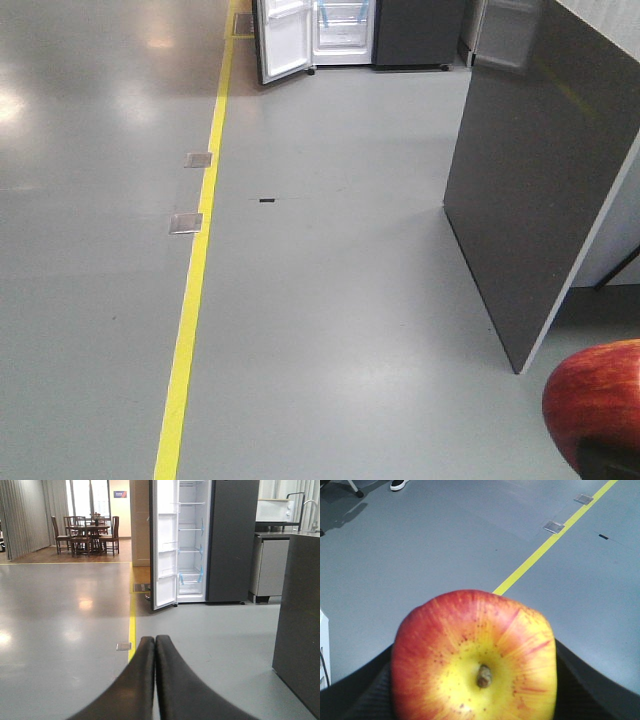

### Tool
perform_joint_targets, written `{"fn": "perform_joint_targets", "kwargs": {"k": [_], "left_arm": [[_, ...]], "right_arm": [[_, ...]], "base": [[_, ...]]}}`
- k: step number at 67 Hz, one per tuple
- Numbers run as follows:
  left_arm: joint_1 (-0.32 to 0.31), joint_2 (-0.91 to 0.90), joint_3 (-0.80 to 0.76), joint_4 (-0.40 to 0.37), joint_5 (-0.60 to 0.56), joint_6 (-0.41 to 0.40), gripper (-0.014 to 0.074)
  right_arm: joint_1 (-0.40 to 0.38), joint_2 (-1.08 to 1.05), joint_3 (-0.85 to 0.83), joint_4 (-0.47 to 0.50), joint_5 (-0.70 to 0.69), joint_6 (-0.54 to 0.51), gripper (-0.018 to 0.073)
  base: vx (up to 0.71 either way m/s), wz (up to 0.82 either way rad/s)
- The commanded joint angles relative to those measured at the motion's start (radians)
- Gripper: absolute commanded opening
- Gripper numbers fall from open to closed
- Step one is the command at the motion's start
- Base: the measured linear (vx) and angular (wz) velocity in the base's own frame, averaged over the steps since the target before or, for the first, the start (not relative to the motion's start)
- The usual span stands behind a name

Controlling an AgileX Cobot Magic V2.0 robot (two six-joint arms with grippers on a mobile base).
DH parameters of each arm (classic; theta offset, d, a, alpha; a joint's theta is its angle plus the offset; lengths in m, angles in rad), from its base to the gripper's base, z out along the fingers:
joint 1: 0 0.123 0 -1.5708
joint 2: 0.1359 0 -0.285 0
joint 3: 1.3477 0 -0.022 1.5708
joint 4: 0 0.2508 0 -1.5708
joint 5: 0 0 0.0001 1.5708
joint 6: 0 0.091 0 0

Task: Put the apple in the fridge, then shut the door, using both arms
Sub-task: 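Drive toward the open white refrigerator holding the apple in the right gripper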

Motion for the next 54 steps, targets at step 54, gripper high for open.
{"fn": "perform_joint_targets", "kwargs": {"k": [54], "left_arm": [[0.001, -0.015, 0.028, -0.005, -0.077, -0.009, -0.0006]], "right_arm": [[-0.001, 0.005, -0.026, 0.018, -0.065, -0.001, 0.0224]], "base": [[0.05, 0.08]]}}
